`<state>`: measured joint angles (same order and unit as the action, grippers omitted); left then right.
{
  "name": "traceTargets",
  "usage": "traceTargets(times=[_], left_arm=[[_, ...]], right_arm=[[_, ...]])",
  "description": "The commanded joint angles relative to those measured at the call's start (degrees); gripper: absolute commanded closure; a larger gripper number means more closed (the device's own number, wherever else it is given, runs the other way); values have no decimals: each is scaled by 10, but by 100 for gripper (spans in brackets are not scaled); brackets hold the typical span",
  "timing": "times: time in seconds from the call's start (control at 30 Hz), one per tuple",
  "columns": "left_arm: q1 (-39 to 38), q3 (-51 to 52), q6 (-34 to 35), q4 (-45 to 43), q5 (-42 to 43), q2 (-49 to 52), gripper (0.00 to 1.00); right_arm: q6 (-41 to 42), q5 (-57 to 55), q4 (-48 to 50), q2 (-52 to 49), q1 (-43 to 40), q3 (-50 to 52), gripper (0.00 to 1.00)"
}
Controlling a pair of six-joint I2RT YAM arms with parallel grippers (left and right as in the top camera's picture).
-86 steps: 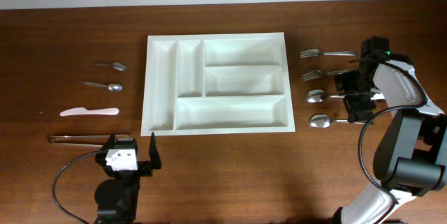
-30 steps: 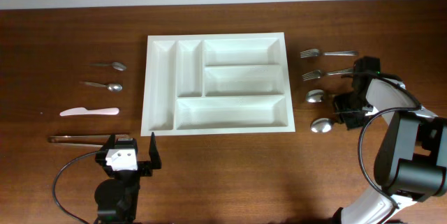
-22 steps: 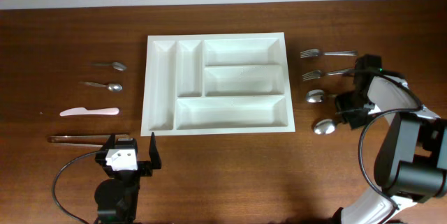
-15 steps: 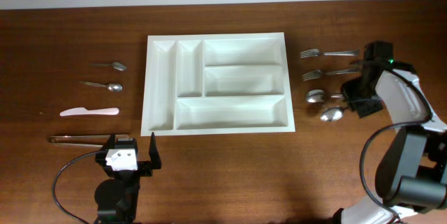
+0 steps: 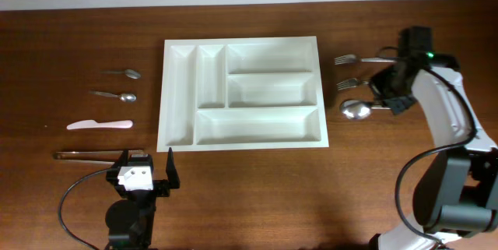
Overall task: Pack container
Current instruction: 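Carry the spoon with the right gripper into the tray's top-right compartment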
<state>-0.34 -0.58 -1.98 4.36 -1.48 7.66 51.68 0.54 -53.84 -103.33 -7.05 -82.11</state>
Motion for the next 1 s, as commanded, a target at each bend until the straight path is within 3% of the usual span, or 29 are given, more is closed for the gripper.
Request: traceTargets(times=[0.0, 0.27, 0.67, 0.97], left_arm=[[0, 0, -7, 4, 8, -4, 1], [0, 0, -7, 4, 8, -4, 1], [0, 0, -7, 4, 8, -4, 1], [0, 0, -7, 4, 8, -4, 1]], right_arm=[[-9, 7, 1, 15, 41, -32, 96], [18, 15, 31, 15, 130, -86, 96], [137, -71, 233, -12, 275, -89, 96], [270, -97, 269, -67, 292, -89, 96]])
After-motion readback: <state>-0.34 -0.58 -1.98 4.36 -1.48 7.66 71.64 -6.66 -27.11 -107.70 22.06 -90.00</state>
